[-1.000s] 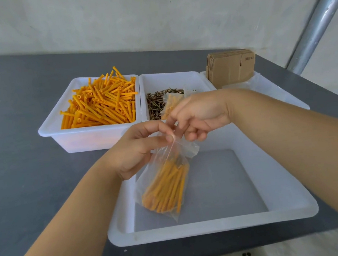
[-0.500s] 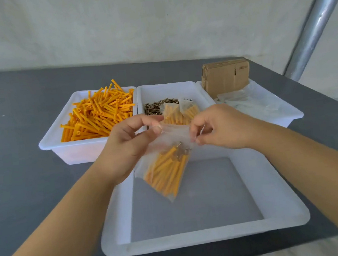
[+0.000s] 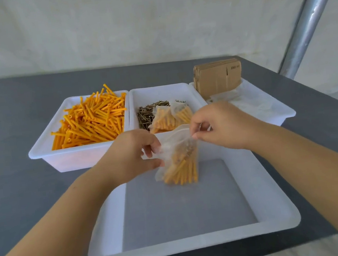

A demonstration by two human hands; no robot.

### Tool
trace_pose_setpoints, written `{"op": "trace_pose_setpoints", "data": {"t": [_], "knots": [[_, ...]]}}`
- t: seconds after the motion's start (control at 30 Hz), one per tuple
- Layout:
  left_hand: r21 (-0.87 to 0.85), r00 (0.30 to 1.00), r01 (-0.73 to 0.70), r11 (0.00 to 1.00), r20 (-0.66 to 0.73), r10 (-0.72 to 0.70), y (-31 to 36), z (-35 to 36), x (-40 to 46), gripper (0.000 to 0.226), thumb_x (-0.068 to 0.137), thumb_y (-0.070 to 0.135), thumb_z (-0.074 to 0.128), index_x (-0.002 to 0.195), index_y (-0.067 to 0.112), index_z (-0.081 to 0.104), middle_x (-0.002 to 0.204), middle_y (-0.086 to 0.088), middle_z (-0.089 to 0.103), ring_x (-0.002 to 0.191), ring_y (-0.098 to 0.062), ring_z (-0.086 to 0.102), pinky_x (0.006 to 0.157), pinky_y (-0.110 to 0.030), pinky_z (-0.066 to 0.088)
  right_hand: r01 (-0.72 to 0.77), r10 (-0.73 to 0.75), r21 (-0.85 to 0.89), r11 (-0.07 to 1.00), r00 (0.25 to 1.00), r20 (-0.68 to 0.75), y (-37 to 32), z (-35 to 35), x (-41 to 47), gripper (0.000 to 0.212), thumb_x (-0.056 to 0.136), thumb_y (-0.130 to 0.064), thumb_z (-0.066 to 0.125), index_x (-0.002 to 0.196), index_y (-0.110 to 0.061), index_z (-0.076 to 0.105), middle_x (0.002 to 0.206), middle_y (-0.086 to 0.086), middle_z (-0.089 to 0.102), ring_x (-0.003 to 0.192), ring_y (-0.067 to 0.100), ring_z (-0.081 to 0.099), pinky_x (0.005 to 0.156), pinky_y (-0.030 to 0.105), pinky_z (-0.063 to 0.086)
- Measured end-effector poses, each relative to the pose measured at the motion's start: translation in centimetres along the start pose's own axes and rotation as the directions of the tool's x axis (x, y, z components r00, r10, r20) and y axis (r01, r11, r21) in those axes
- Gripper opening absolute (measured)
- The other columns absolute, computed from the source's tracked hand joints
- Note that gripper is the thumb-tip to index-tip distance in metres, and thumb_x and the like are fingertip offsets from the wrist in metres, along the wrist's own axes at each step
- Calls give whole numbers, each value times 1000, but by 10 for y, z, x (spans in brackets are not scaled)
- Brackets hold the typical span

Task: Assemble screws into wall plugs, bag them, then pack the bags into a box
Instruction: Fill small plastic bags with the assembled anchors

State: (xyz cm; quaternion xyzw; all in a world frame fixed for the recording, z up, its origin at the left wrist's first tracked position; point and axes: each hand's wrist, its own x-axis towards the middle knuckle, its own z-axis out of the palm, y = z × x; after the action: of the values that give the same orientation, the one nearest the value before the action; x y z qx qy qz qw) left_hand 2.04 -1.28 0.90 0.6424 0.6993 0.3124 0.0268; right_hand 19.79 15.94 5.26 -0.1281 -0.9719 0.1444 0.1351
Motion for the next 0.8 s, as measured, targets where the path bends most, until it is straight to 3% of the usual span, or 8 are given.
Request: {"op": "trace_pose_setpoints", "data": {"t": [0.13,0.27,0.33,0.4,0.5,0.57,0.7,0.8], "knots": [[344,991,-95,934,-52,120,4,-23,6,25,70,35,86,77,20,68,74,11,52,67,-12,55,57,-27,44,62,-66,-53,997,994,-87,0,-1,-5,8,86,-15,70,85,-22,74,83,-13,70,81,3,63,74,24,49],[429,998,-24,903,-38,44,8,-20,10,26,74,42,81,81,22,65,81,11,56,79,-16,58,64,-31,45,17,-18,-38,999,999,-44,2,8,-5,6,85,-17,72,85,-23,75,82,-12,72,81,2,65,75,24,50],[283,994,-5,959,-103,36,12,-15,11,26,72,31,85,74,18,62,78,9,63,76,-16,62,66,-33,49,5,11,114,993,990,-141,3,10,-4,7,81,-15,77,79,-21,74,77,-13,71,77,0,64,69,12,47],[82,990,56,995,-132,-45,12,-12,14,33,67,23,89,74,20,57,81,7,68,79,-11,64,71,-34,53,-4,60,284,959,980,-190,8,14,-4,13,79,-8,79,79,-19,72,75,-9,70,72,4,64,67,14,49],[-180,968,232,956,-50,-245,14,-8,20,57,58,30,94,101,26,56,94,8,65,87,-11,63,73,-25,51,-41,161,484,874,965,-208,13,27,-5,23,81,-5,77,87,-23,64,76,-4,70,72,19,66,69,26,54],[-195,964,259,946,-1,-264,16,2,26,67,60,34,93,117,30,58,95,10,64,87,-3,62,75,-21,47,-38,198,552,833,952,-234,15,37,-6,28,83,-6,75,97,-27,62,77,-6,70,73,17,66,72,21,53],[-310,979,145,940,-90,-181,17,21,29,8,81,9,79,86,10,73,74,3,71,65,-5,64,61,-23,51,1,205,628,778,945,-255,18,47,-6,30,83,-4,75,104,-25,70,82,-8,70,80,11,68,74,20,54],[-313,967,134,940,-165,-193,11,28,26,6,85,8,75,79,9,72,70,0,70,60,-8,62,57,-22,49,-50,213,599,799,955,-204,24,51,-7,17,80,-9,79,88,-22,73,83,-4,72,78,7,67,73,25,56]]}}
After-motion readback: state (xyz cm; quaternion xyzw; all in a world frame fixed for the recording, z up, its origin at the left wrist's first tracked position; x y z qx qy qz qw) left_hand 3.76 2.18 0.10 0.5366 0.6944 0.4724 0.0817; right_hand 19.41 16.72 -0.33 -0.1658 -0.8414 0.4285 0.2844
